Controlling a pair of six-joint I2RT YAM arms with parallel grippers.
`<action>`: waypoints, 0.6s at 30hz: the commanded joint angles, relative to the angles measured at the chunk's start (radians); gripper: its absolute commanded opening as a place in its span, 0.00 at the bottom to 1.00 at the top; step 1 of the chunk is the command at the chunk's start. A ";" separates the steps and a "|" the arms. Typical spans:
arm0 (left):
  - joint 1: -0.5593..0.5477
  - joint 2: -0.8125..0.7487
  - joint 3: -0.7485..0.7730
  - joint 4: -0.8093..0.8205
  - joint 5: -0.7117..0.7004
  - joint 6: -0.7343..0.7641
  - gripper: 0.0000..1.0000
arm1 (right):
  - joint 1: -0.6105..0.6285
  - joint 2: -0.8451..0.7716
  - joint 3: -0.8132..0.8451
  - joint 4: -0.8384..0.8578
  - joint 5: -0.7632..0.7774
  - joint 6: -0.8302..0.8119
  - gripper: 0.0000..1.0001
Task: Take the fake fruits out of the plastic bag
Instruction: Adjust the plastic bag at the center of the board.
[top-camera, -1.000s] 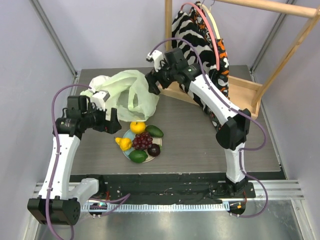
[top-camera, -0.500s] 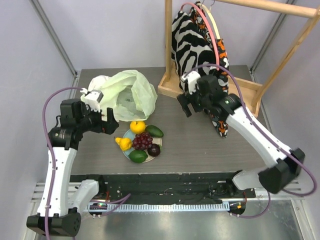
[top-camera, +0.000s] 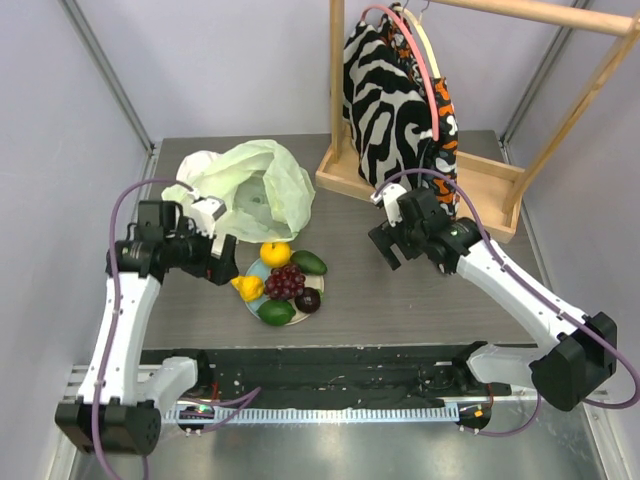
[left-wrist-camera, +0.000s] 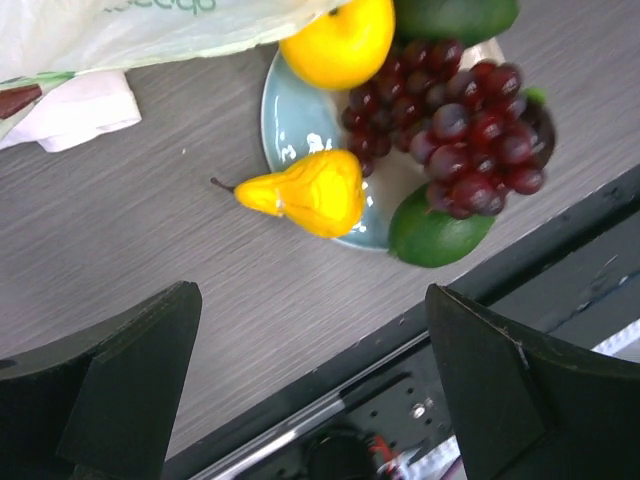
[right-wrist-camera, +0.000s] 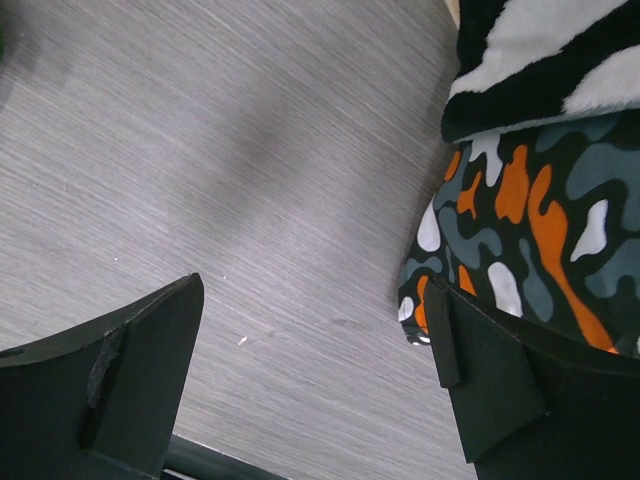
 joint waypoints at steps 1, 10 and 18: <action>0.005 0.162 0.077 -0.092 -0.047 0.257 0.98 | 0.000 0.009 0.070 0.042 0.027 -0.031 1.00; -0.009 0.675 0.221 0.256 -0.139 0.227 0.93 | 0.000 0.019 0.098 0.041 0.044 -0.045 0.99; -0.009 1.115 0.865 0.265 -0.159 0.046 0.94 | -0.015 0.034 0.113 0.054 0.055 -0.054 0.99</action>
